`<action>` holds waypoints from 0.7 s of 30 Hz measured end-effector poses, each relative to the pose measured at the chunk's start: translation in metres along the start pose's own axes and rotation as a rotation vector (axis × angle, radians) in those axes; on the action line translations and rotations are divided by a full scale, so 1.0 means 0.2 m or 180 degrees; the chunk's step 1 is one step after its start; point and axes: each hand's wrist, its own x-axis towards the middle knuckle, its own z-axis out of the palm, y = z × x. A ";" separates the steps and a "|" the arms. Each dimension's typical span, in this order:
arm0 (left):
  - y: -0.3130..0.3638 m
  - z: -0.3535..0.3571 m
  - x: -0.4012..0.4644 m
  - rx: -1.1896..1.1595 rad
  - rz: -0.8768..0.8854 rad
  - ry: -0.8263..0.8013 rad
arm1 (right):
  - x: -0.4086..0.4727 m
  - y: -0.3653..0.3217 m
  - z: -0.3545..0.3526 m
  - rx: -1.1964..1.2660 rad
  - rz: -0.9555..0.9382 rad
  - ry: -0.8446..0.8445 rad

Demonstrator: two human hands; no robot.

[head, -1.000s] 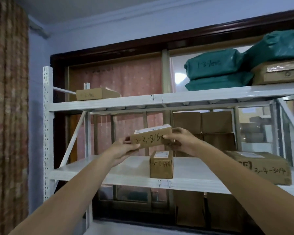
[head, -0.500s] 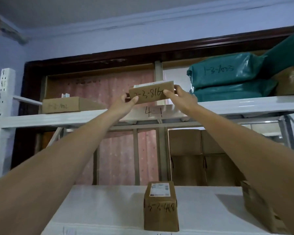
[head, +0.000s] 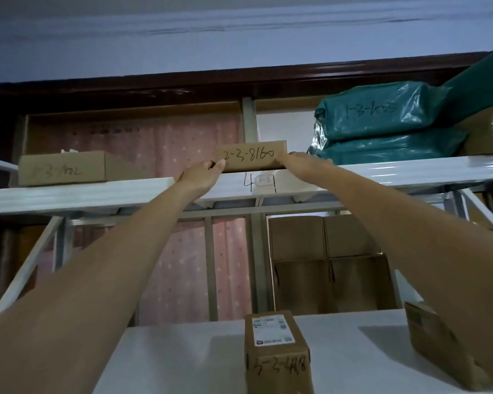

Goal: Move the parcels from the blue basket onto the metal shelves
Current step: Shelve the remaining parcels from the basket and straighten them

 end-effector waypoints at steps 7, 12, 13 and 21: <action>0.00 -0.01 -0.06 0.0192 0.0035 0.0116 | -0.04 0.02 0.03 -0.0304 -0.0050 0.0124; -0.05 0.03 -0.23 -0.0168 0.0061 0.0482 | -0.19 0.05 0.07 -0.0144 -0.0115 0.0460; -0.06 0.04 -0.28 -0.0180 0.0122 0.0498 | -0.23 0.06 0.08 -0.0087 -0.0148 0.0433; 0.04 0.09 -0.70 -0.0500 0.0239 0.0496 | -0.69 0.17 0.14 0.0521 -0.0301 0.0448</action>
